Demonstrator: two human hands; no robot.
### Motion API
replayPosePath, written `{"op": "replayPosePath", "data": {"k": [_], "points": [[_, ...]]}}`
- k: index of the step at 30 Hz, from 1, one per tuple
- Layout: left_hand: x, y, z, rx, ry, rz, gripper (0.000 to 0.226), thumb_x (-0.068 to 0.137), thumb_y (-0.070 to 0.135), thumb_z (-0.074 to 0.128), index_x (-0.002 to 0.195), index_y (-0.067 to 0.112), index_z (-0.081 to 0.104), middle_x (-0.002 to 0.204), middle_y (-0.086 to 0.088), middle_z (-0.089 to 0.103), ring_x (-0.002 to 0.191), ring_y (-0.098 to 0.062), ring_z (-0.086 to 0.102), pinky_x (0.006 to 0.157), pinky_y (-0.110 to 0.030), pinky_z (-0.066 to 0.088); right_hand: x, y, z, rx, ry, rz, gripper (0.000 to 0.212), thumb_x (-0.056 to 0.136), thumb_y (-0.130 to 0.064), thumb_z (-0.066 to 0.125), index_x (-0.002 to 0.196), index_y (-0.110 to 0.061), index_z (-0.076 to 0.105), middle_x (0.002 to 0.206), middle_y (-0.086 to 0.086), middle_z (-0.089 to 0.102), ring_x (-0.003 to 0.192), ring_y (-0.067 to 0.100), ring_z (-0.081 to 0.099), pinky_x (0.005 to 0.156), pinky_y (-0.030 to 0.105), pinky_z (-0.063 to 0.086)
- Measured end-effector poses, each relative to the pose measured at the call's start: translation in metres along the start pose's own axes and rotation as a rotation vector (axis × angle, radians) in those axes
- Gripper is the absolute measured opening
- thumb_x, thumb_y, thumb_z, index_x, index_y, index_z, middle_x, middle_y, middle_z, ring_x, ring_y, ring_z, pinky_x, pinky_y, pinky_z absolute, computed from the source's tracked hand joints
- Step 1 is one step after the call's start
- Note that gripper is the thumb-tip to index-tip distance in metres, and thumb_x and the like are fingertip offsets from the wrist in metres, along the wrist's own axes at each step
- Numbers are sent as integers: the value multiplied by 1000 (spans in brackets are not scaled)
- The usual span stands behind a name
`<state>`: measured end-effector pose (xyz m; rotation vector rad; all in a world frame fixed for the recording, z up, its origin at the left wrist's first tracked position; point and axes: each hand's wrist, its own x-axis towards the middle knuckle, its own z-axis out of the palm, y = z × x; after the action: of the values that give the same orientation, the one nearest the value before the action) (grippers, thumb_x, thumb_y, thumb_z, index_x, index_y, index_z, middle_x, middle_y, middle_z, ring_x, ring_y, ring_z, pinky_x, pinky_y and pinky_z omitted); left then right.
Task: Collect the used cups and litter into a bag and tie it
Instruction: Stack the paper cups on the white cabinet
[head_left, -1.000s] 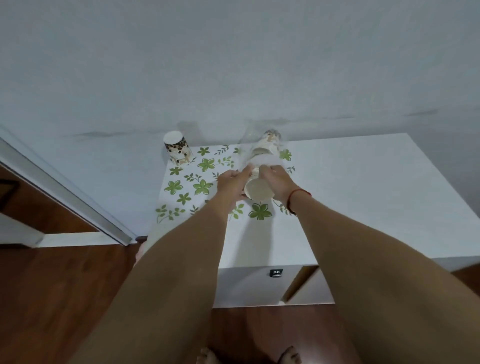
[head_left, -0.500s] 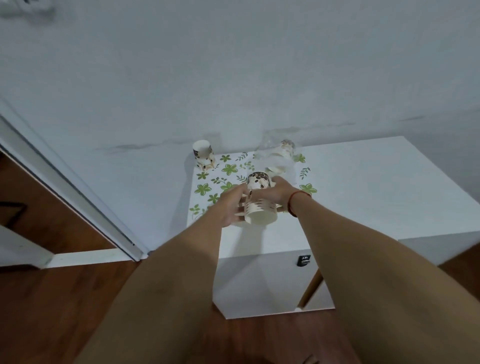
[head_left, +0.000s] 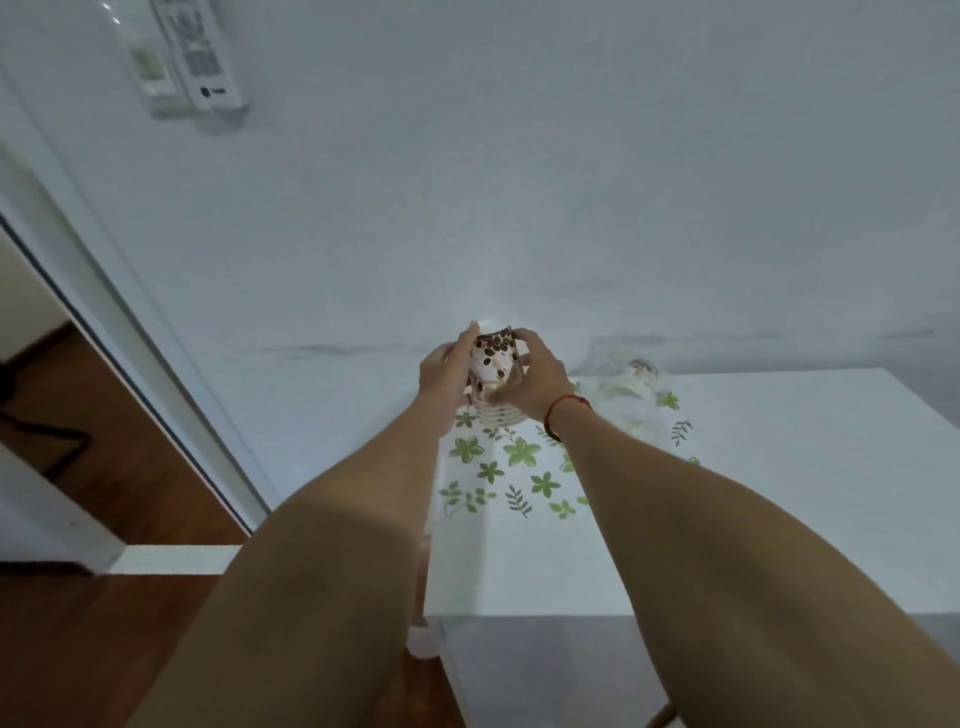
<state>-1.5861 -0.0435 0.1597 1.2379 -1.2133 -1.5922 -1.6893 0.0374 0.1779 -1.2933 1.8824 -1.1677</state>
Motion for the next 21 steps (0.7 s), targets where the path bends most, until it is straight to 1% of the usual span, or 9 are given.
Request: {"op": "replayPosePath", "data": {"k": [4,6,8,11,13,15,17,19,21], "points": [[48,29,-10,45,85,90,38,88,44,61,111,15,62,111,-6,69,106,-24,67,72,-33,54,57,-19,19,58,38,-76,71,72,-7,79,133,-19,45,87,-8,51,93,18,55,88,33,50],[69,39,-12,52,119,129,34,87,41,62,108,15,61,103,-6,68,106,-26,67,84,-41,56,82,-24,27,103,53,-92,68,72,-10,79,130,-17,45,95,-4,53,91,17,54,89,35,49],[89,41,-13,72,147,157,34,84,42,62,106,16,60,96,-4,67,102,-26,67,93,-48,55,108,-22,34,111,38,-101,70,70,-9,80,130,-17,44,101,-2,54,94,18,55,90,35,50],[112,32,-14,131,180,171,37,83,42,60,108,16,60,87,-2,66,94,-23,67,92,-49,55,138,-10,43,79,-21,-92,73,71,-4,79,131,-15,40,104,-2,54,95,18,55,90,34,49],[120,20,-12,164,175,136,34,83,41,59,106,17,58,83,-1,66,87,-23,66,90,-49,56,148,8,49,44,-66,-46,73,72,-4,78,132,-14,36,105,0,53,95,18,53,89,33,48],[123,-4,-10,221,150,40,29,85,38,59,106,18,56,90,-4,65,84,-22,63,89,-49,57,147,35,59,-41,-125,25,71,76,-6,75,132,-14,33,108,5,57,95,22,55,88,35,49],[122,-28,-10,251,130,-55,29,89,34,59,112,17,55,105,-8,63,89,-21,61,89,-46,58,143,60,69,-149,-160,62,66,80,-11,72,131,-14,30,113,11,63,97,28,60,84,37,49],[124,-34,-10,254,142,-70,35,89,33,58,119,16,55,114,-9,63,91,-19,61,87,-40,58,143,69,75,-184,-149,64,62,83,-14,69,130,-13,29,113,13,64,98,31,63,83,37,50],[126,-28,-10,333,140,-51,38,90,33,58,122,13,55,115,-8,63,79,-13,60,82,-34,56,144,65,75,-202,-146,78,59,85,-14,67,130,-12,28,114,15,64,100,33,63,87,41,52]]}}
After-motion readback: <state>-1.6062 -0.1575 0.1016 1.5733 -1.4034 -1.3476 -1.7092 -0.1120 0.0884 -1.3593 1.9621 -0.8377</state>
